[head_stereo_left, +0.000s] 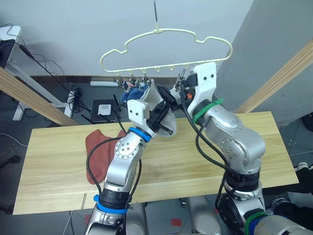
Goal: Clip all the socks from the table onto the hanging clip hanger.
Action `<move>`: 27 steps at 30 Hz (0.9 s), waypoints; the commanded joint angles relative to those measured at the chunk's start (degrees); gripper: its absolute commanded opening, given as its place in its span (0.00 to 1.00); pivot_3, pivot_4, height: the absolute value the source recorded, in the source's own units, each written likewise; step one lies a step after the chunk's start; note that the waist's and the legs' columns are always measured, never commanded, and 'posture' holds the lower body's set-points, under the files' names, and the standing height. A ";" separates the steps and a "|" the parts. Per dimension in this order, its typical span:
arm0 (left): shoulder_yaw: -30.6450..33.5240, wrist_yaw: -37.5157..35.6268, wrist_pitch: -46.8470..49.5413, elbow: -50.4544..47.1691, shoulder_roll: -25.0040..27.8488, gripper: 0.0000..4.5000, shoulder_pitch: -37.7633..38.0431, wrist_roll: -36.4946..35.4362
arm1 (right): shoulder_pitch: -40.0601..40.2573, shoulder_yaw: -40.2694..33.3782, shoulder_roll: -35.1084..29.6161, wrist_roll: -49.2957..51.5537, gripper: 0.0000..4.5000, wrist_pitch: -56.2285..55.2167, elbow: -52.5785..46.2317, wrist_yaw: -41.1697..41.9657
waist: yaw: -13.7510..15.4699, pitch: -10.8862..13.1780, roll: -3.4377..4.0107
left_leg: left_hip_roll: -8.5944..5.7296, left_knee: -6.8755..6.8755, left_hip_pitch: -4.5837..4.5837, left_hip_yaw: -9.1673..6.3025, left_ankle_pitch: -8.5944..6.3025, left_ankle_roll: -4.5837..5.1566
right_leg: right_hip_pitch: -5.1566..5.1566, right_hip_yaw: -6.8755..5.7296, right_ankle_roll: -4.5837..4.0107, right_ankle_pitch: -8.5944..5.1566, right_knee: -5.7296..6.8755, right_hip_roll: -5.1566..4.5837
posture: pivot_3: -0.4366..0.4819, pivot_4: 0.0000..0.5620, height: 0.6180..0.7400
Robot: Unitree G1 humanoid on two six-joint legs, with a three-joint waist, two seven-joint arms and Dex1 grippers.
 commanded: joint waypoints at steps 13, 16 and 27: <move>-1.69 -2.97 -1.49 -2.43 0.84 0.00 0.93 -1.27 | 6.99 -9.99 -15.32 21.78 0.99 10.64 -15.59 8.43 | -0.16 0.00 0.00 | -0.02 0.03 0.02 -0.01 0.00 0.01 | 0.02 0.03 0.25 -0.15 0.05 0.02 | 0.32 0.63 1.00; -1.94 -4.15 -0.31 -2.90 1.91 0.15 1.61 -1.49 | 7.14 -9.67 -16.08 22.63 1.00 10.07 -15.44 7.55 | -0.18 0.00 0.00 | -0.03 0.03 0.02 0.00 0.00 0.01 | 0.02 0.04 0.27 -0.16 0.03 0.02 | 0.32 0.63 1.00; -1.51 -13.51 1.41 -5.96 10.24 0.86 5.51 -5.23 | 8.05 -9.46 -18.93 24.45 1.00 8.51 -15.37 6.55 | -0.16 0.00 0.00 | -0.02 0.03 0.03 0.00 0.01 0.01 | 0.01 0.03 0.29 -0.17 0.04 0.02 | 0.32 0.63 1.00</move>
